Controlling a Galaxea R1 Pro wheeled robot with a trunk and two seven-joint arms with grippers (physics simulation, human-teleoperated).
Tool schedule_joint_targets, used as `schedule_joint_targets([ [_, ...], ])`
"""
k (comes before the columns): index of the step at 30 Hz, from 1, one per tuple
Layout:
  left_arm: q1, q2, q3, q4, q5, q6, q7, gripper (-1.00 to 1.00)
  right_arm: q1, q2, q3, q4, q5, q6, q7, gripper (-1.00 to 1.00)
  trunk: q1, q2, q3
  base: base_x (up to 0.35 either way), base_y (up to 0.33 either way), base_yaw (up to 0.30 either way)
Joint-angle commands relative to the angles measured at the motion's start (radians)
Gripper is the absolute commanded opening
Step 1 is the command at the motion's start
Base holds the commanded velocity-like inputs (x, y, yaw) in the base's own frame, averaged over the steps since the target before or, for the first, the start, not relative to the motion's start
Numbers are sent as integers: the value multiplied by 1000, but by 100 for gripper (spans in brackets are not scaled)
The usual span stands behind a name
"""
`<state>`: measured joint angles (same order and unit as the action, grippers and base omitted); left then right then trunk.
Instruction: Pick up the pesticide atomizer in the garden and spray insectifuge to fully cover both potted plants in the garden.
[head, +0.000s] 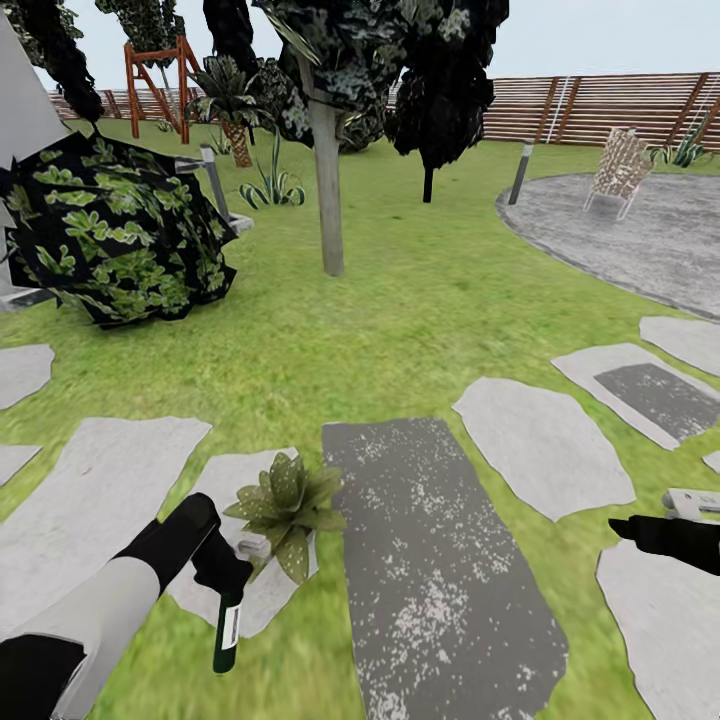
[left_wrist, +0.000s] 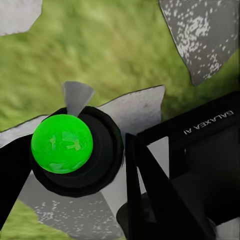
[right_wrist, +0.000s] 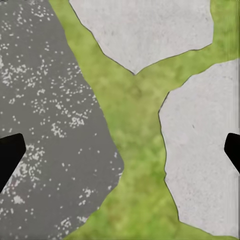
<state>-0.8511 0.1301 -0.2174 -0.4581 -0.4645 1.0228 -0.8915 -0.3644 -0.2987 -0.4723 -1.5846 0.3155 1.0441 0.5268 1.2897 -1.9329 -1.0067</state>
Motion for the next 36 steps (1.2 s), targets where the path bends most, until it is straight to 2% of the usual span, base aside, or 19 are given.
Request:
schedule_joint_targets([
  [1,-2,1,-4,-2,-10,2,-10,-100,-1,-1,0,-1,10,3,10,100,0,0,-1,0,0,0],
  [13,-16,3,-2,-8,-10,4,-12,-100,-1,-2,-1,0,10,3,8,100,0,0,-1,0,-14,0],
  [19,-16,4,2,-8,-10,4,-14,-100,-1,-2,-2,0,10,3,7,100,0,0,-1,0,-272,61],
  [36,-17,14,4,-8,-8,4,-16,-100,-1,-2,-2,-2,10,-5,7,100,0,0,10,0,-297,221],
])
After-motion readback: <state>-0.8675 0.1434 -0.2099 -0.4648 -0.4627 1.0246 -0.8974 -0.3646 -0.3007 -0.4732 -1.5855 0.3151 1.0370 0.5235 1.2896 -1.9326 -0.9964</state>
